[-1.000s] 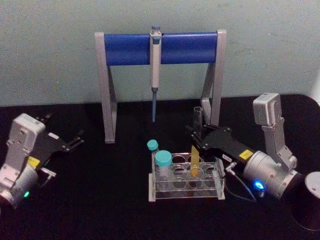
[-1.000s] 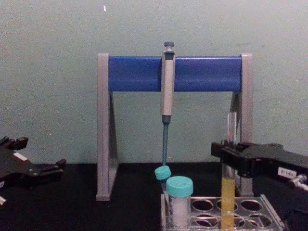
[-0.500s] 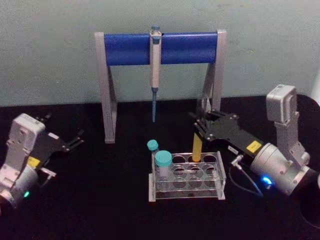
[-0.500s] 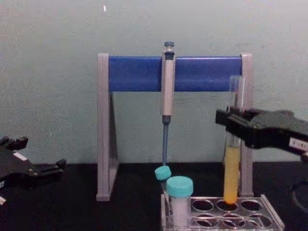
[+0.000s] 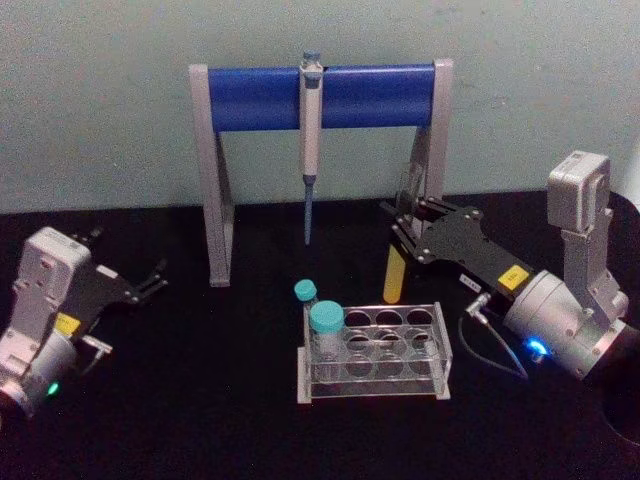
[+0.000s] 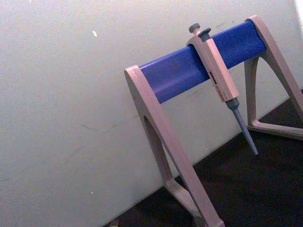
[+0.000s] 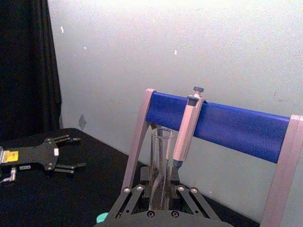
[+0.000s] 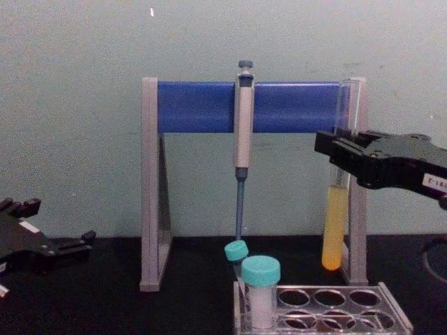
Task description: Pick up the test tube from the test tube rack, shake it, then place it back into the test tube rack.
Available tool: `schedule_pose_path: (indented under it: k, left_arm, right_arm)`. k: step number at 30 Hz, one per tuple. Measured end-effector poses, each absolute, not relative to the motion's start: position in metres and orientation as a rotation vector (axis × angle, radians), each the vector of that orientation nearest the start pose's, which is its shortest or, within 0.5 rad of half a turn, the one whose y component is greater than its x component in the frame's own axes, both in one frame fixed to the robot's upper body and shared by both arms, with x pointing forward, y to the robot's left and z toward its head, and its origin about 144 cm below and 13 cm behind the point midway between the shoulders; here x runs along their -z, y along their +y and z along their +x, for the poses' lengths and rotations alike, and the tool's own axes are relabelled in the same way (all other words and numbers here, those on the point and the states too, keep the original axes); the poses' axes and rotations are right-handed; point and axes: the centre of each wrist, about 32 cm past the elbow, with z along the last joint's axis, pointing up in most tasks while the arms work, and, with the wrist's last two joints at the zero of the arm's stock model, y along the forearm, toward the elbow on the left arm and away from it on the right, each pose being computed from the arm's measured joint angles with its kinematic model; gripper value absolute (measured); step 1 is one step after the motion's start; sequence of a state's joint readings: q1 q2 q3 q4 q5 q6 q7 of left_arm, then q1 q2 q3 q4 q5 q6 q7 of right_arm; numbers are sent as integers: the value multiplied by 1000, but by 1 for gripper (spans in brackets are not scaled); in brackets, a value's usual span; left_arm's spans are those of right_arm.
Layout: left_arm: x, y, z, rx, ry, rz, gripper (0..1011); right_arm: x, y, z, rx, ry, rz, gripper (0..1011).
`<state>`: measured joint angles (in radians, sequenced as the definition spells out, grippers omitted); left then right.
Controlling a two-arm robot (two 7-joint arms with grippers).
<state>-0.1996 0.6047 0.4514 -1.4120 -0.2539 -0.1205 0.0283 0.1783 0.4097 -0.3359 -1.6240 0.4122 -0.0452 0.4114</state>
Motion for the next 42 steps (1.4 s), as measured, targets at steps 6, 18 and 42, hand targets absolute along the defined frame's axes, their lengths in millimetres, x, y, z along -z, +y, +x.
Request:
schedule_pose_path:
  k: [6, 18, 42]
  left_arm:
    - [-1140, 310, 489, -1248, -285, 304, 1010]
    - [-1140, 310, 489, -1248, -285, 304, 1010]
    - [-1140, 310, 489, -1248, -285, 304, 1010]
  right_arm:
    - [-1199, -240, 492, 827, -120, 71, 232]
    - [-1198, -252, 489, 888, -137, 65, 232]
    - [-1197, -256, 457, 727, -52, 61, 232]
